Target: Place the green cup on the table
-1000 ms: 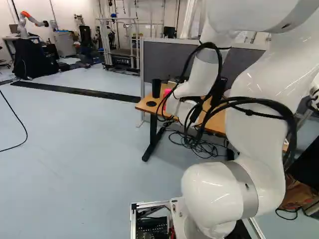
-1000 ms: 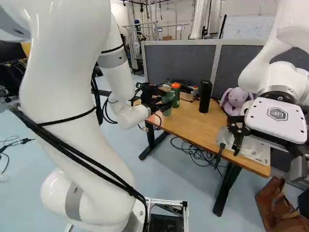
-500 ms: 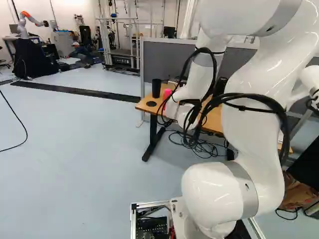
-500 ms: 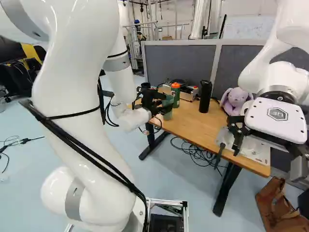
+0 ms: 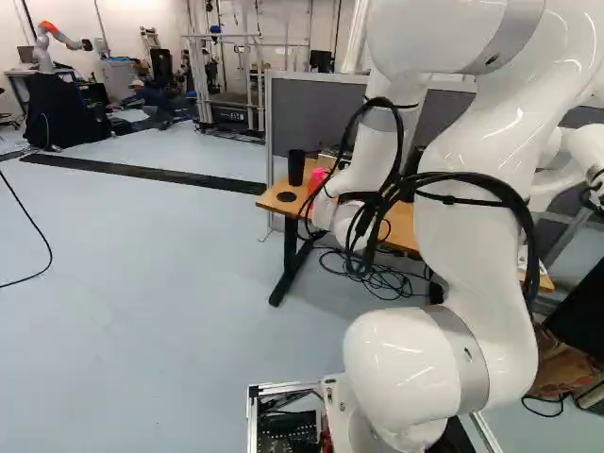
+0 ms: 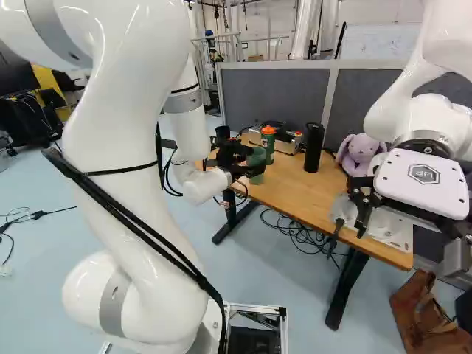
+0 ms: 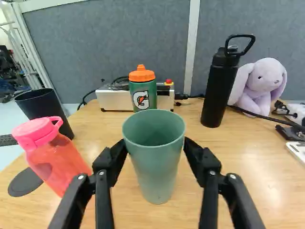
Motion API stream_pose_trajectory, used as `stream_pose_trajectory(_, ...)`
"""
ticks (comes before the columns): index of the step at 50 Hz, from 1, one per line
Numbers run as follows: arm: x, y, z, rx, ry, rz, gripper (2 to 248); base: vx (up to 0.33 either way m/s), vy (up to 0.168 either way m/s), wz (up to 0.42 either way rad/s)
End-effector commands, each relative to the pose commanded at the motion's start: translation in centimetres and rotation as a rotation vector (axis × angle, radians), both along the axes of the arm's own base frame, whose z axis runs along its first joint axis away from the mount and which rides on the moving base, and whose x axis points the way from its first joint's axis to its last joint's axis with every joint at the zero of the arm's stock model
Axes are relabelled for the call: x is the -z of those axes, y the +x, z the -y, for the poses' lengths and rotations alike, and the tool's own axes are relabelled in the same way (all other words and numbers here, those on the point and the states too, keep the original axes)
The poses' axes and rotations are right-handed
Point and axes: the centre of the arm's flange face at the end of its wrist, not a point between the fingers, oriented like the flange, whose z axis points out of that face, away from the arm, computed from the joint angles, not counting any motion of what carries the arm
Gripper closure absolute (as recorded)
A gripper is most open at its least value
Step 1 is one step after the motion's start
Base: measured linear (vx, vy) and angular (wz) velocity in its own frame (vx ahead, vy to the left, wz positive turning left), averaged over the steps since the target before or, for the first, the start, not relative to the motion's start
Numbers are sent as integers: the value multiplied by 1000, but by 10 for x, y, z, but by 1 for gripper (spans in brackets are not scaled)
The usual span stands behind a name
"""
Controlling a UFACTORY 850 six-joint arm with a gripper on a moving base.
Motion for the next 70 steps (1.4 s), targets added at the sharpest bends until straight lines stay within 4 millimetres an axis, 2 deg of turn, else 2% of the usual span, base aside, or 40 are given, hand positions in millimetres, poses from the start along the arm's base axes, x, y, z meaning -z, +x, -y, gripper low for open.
stream_pose_trajectory(2,0,0,0,0,0,0,92,0,0,0)
stream_pose_trajectory(3,0,0,0,0,0,0,58,0,0,0)
stream_pose_trajectory(7,0,0,0,0,0,0,58,0,0,0)
stream_pose_trajectory(8,0,0,0,0,0,0,23,0,0,0)
stream_pose_trajectory(12,0,0,0,0,0,0,23,0,0,0)
stream_pose_trajectory(13,0,0,0,0,0,0,3,0,0,0)
stream_pose_trajectory(22,-6,-8,0,1,0,9,3,0,0,0)
stream_pose_trajectory(45,-31,-55,0,4,-1,49,3,0,0,0)
stream_pose_trajectory(61,-34,-88,0,6,-2,49,3,0,0,0)
stream_pose_trajectory(70,-34,-92,-1,6,-1,49,3,0,0,0)
